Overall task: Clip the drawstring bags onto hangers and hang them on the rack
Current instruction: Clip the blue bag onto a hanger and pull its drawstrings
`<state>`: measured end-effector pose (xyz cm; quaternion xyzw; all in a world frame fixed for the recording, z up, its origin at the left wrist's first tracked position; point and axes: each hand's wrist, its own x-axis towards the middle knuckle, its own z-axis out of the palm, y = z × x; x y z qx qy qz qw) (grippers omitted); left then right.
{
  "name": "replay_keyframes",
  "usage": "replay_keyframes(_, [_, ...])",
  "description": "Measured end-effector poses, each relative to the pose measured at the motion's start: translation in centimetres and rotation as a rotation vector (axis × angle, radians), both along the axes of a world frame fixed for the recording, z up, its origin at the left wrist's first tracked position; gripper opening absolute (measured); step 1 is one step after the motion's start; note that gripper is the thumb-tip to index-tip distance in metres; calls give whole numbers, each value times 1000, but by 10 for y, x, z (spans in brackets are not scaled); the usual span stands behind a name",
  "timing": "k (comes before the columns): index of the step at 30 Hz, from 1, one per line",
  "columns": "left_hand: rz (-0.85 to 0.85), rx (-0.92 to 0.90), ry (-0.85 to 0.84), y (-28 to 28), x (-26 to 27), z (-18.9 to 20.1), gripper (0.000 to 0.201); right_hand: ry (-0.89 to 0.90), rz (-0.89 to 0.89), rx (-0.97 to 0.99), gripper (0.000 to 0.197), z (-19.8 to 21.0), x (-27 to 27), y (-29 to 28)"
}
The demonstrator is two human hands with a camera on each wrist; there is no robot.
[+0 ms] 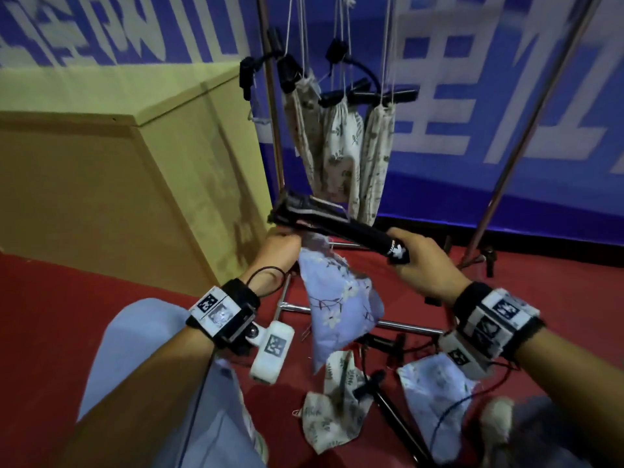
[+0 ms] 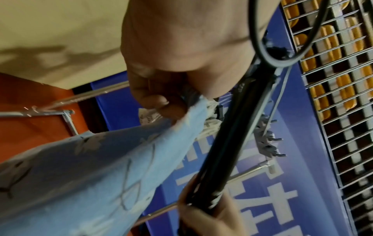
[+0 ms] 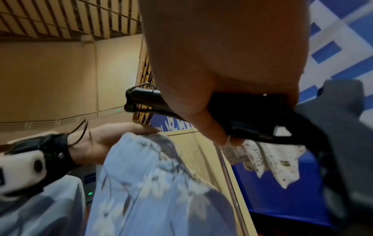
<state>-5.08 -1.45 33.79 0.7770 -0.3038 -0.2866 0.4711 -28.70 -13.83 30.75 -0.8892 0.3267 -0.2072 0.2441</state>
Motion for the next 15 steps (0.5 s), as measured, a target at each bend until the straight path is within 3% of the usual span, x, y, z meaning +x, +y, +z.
replay_keyframes(2, [-25,45,22,-7,-4,-1,34,60,-58,-83,34,-5,-8,1])
replay_keyframes(6, [-58,-28,9,-19,-13,-3,29,90,-132,-226,38,2,-21,-11])
replay_keyframes(11, [-74,-34,206,-31,-1,-14,17,169,-235,-349,44,6,-42,-32])
replay_keyframes(15, [-82,-108,351,-29,0,-12,42,250,-305,-429,38,8,-49,-36])
